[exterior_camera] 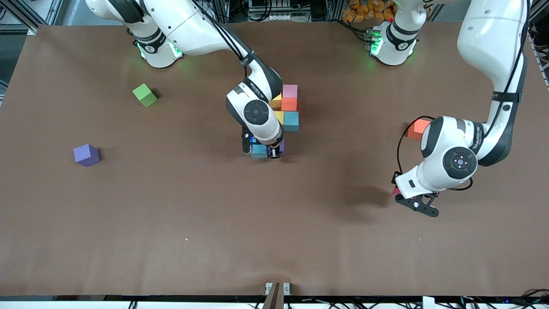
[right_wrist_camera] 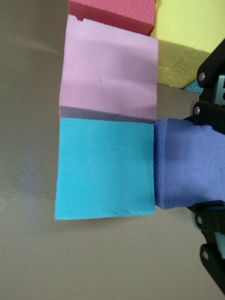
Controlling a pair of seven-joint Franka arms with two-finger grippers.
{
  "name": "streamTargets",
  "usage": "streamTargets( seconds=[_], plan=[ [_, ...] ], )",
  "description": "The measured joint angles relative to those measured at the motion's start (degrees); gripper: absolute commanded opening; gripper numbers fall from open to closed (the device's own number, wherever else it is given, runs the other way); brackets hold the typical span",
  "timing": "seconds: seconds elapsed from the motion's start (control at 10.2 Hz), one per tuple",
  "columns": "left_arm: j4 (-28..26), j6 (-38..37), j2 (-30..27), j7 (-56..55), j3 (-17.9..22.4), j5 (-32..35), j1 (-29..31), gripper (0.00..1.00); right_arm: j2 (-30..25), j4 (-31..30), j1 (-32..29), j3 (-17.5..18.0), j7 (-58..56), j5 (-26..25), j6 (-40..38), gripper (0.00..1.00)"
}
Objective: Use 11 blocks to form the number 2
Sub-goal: 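Lower the purple cube under the blue cube while the left gripper lifts red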
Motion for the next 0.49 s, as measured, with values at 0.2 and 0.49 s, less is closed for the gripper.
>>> streamTargets(
  seconds=[0.2,0.49],
  plan=[
    [-0.1,-3.0,-1.4,1.4,-0.6,0.0,-0.8,0.00,0.0,-0.2,0.1,0.0,-0.6,-0.1,0.1,0.39],
    [-2.0,-5.9,-3.2,1.7,-2.5,1.9,-4.1,0.00,0.0,-0.3,0.5,0.0,-0.8,-0.5,0.3,0.39]
  ],
)
